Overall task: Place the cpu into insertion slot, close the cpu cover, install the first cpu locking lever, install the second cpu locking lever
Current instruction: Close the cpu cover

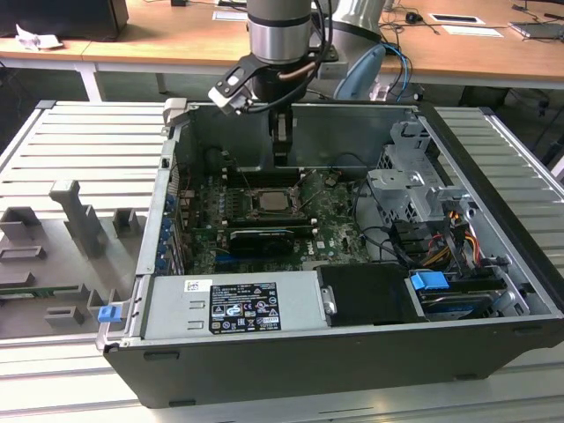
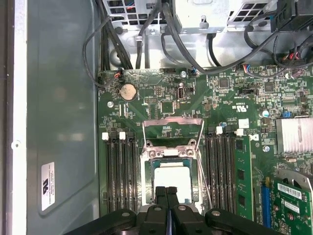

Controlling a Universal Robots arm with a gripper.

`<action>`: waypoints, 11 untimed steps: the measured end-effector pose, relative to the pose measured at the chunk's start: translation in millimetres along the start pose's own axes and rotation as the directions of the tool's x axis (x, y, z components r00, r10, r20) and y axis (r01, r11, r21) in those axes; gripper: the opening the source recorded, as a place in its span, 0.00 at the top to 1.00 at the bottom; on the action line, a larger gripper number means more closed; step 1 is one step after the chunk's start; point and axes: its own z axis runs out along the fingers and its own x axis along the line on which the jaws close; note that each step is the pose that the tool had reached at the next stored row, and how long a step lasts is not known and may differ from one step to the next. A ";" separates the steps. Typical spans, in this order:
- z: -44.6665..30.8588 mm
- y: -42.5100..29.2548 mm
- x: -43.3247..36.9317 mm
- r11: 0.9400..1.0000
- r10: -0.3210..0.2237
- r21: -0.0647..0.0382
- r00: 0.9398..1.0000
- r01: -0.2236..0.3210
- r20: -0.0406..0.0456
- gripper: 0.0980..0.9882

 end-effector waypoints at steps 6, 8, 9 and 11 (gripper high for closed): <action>-6.5 0.5 1.3 1.000 0.000 0.000 1.000 0.000 0.000 0.99; -6.5 2.9 1.4 1.000 0.000 0.000 1.000 0.000 0.001 0.99; -6.3 5.7 1.5 1.000 0.000 0.000 1.000 0.000 0.001 0.99; -6.1 8.2 1.6 1.000 0.000 0.000 1.000 0.000 0.000 0.99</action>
